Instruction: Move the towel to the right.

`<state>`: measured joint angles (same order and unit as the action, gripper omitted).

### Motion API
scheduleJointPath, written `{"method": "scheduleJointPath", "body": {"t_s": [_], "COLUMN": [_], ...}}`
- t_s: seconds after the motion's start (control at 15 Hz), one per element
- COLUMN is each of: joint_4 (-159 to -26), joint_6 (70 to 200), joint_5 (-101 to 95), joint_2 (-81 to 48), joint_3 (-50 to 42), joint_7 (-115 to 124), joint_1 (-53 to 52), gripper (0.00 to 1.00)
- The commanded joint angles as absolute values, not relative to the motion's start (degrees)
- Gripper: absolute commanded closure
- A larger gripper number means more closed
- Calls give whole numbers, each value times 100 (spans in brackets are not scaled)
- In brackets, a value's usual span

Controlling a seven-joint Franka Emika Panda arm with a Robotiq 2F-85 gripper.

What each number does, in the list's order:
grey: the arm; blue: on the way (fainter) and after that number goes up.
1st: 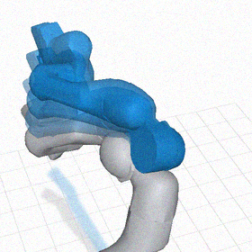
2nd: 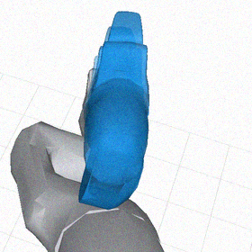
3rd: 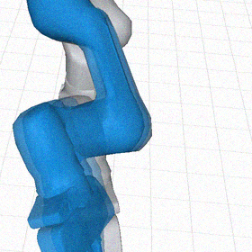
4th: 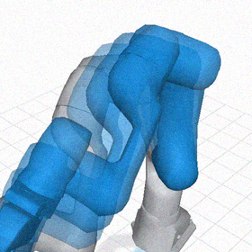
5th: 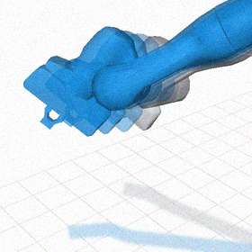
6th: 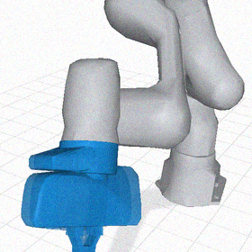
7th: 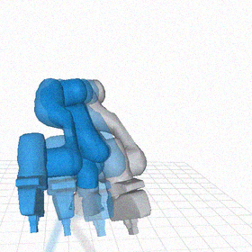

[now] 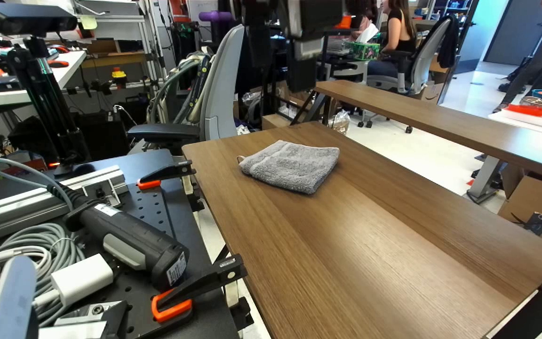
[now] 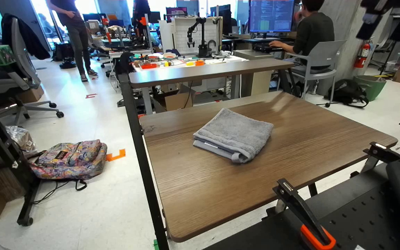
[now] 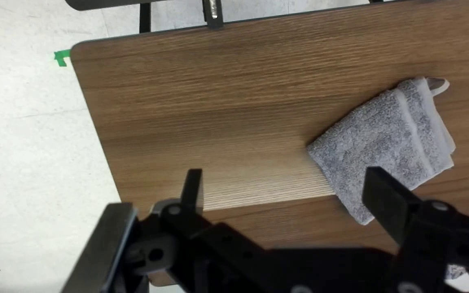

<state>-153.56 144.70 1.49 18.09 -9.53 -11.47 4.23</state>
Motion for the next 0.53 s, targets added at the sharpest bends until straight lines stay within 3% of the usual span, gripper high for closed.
{"method": "scheduleJointPath", "body": {"t_s": [0.0,0.47], "joint_4": [-15323,-14756], "joint_6": [15210,16053], "joint_5": [-77,-1020], "joint_2": [1094,-548], "joint_3": [-324,533], "joint_7": [-326,1680], "joint_1": [273,-145], "gripper": [0,0]}}
